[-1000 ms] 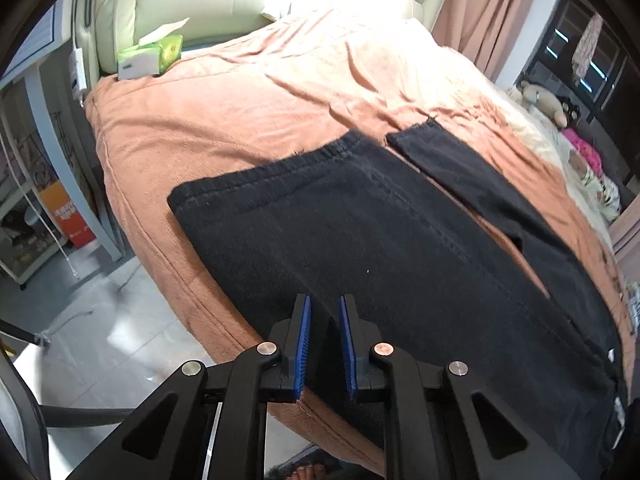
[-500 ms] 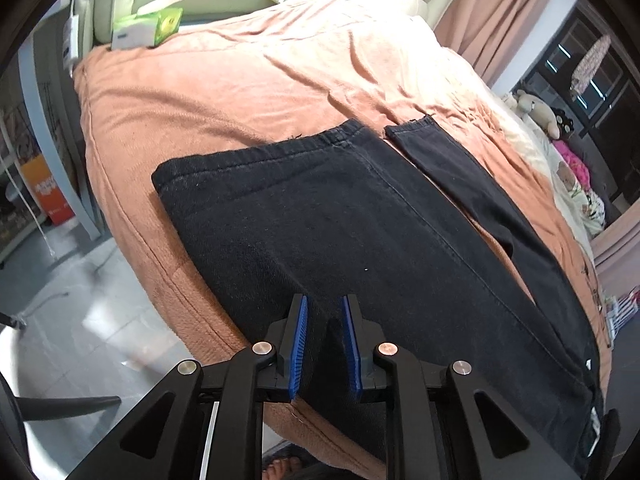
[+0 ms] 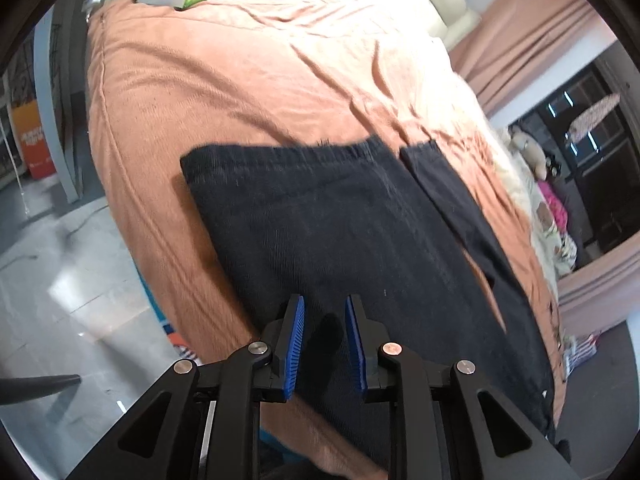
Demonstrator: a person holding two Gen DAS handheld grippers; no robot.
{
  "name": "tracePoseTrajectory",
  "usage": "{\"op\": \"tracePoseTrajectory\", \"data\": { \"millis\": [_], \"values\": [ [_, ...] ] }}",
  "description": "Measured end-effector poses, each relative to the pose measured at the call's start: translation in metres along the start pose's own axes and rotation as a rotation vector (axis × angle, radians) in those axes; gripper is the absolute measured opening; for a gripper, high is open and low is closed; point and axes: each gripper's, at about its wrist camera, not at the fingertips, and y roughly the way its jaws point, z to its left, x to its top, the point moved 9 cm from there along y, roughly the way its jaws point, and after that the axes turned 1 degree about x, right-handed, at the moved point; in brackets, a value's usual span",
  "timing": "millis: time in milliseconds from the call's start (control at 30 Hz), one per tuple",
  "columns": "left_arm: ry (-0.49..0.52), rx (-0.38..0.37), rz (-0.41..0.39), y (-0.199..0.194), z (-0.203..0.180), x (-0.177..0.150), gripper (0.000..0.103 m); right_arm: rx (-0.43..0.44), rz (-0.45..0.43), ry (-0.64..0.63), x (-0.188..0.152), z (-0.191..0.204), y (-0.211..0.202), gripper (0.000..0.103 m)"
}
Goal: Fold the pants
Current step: 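Move left gripper to the pant-leg hem while right gripper approaches the waistband, then close left gripper on the leg hem while right gripper closes on the waistband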
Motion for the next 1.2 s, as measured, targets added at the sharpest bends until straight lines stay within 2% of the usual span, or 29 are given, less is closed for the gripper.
{"op": "tracePoseTrajectory", "data": {
  "millis": [100,133,200,267,333,400,667,900,933,1000,1033,1067,1167,1200],
  "values": [
    [-0.021,-0.008,-0.007,0.000,0.002,0.008,0.023,0.013,-0.001,0.019,-0.001,-0.002,0.003,0.066],
    [-0.034,-0.006,-0.013,-0.003,0.004,0.008,0.023,0.020,-0.009,0.022,-0.003,0.002,0.003,0.062],
    [-0.049,0.006,-0.016,-0.009,0.009,0.007,0.026,0.031,-0.018,0.020,-0.001,0.001,-0.005,0.062],
    [-0.068,-0.004,-0.009,-0.015,0.014,0.001,0.046,0.021,-0.006,0.021,-0.004,-0.004,-0.008,0.062],
    [-0.074,-0.018,-0.012,-0.017,0.014,-0.001,0.052,0.021,0.004,0.021,-0.008,-0.004,-0.007,0.062],
    [-0.070,0.013,-0.007,-0.020,0.016,-0.003,0.055,0.020,0.021,0.018,-0.011,-0.007,-0.006,0.063],
    [-0.084,-0.001,-0.012,-0.013,0.016,-0.001,0.056,0.038,0.033,0.029,-0.009,-0.006,-0.003,0.067],
    [-0.076,-0.007,-0.078,-0.008,0.017,0.020,0.056,0.057,0.000,0.056,-0.005,0.003,0.009,0.067],
    [-0.082,-0.009,-0.086,-0.007,0.018,0.023,0.054,0.061,-0.004,0.061,-0.004,0.004,0.011,0.067],
    [-0.103,-0.006,-0.092,-0.007,0.025,0.025,0.041,0.067,-0.015,0.081,-0.002,0.004,0.013,0.067],
    [-0.108,0.003,-0.089,-0.006,0.027,0.026,0.025,0.066,-0.026,0.095,0.000,0.002,0.012,0.059],
    [-0.110,0.011,-0.087,-0.008,0.029,0.027,0.011,0.067,-0.037,0.101,0.001,0.001,0.009,0.046],
    [-0.117,-0.005,-0.109,-0.019,0.028,0.034,0.003,0.085,-0.060,0.110,0.003,0.003,0.000,0.023],
    [-0.115,-0.009,-0.117,-0.022,0.026,0.038,0.003,0.100,-0.074,0.115,0.005,0.003,-0.006,0.020]
  ]
}}
